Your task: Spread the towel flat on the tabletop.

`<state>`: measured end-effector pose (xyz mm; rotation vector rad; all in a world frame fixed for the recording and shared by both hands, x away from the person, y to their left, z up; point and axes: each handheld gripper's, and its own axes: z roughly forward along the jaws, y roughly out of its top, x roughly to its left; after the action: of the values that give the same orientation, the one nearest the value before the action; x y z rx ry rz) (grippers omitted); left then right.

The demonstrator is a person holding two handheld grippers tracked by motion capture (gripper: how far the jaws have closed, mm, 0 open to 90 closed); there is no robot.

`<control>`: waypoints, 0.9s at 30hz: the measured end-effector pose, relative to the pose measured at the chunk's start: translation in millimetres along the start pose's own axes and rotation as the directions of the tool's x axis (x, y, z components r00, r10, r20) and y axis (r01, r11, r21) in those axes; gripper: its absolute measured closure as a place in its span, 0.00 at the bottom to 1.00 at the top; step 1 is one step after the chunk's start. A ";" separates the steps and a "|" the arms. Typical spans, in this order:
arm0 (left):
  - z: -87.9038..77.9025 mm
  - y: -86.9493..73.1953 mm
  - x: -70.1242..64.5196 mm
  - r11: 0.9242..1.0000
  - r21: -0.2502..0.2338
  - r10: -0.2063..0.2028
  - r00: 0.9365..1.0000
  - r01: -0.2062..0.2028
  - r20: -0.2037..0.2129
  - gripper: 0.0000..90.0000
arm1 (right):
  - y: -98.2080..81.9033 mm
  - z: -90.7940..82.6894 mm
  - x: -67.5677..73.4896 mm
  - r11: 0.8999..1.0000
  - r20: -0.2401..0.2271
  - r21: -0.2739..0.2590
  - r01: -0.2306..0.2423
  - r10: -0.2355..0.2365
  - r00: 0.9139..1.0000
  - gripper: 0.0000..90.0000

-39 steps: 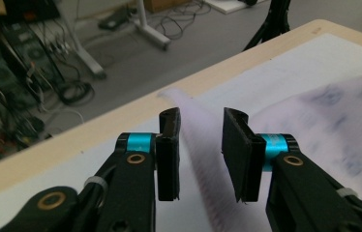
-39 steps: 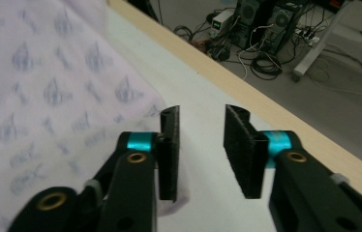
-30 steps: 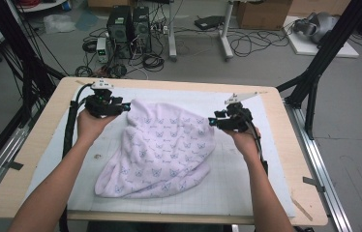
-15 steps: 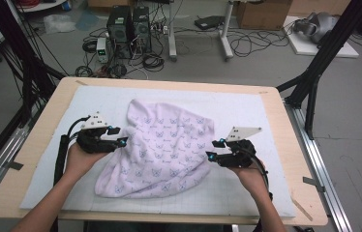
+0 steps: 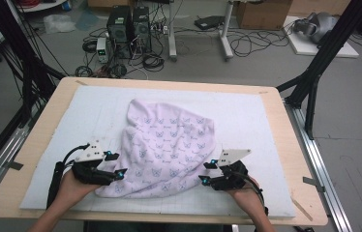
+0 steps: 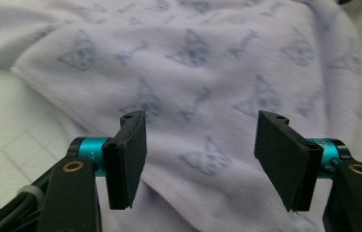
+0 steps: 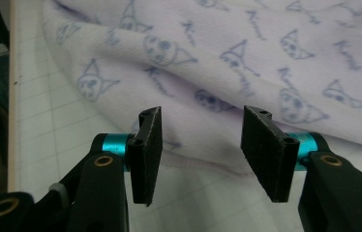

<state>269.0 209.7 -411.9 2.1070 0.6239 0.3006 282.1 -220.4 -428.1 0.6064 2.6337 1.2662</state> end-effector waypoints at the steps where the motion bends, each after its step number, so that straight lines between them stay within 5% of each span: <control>1: -1.1 -1.4 -3.6 1.000 0.006 0.008 1.000 -0.008 0.019 0.41 | 0.2 1.2 1.3 1.000 -0.003 0.002 0.003 -0.003 1.000 0.55; 4: 2.2 -8.3 -10.9 0.998 0.046 0.042 0.997 -0.045 0.062 0.44 | 0.6 7.0 5.6 1.000 -0.022 0.014 0.014 -0.014 1.000 0.55; 6: 8.6 -13.3 -11.2 0.994 0.089 0.055 0.995 -0.062 0.086 0.55 | 1.0 12.8 6.2 0.999 -0.029 0.033 0.023 -0.022 0.999 0.58; 12: 22.1 -17.7 -8.0 0.988 0.125 0.077 0.991 -0.091 0.114 0.91 | 2.6 20.6 5.5 0.997 -0.093 0.067 0.036 -0.029 0.995 0.90; 15: 18.5 -12.2 -7.5 0.989 0.116 0.084 0.992 -0.095 0.098 0.92 | 5.5 16.0 5.9 0.997 -0.105 0.068 0.048 -0.041 0.994 0.93; 20: 5.7 7.0 5.9 0.999 0.024 0.034 0.998 -0.035 0.052 0.93 | 17.8 -7.3 2.2 0.999 -0.082 0.009 0.040 -0.040 0.996 0.93; 24: 5.6 32.2 28.5 0.999 -0.041 -0.027 1.000 0.026 -0.015 0.93 | 33.3 -27.9 -16.6 0.999 -0.032 -0.052 0.007 -0.008 0.999 0.93; 27: 22.7 48.7 46.9 0.998 -0.031 -0.060 0.996 0.058 -0.071 0.93 | 45.2 -31.2 -38.7 0.998 0.031 -0.055 -0.016 0.017 0.999 0.93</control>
<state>334.0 195.9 -385.9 2.0537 0.7185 0.3516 320.6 -233.7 -374.7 0.6354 2.5643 1.3180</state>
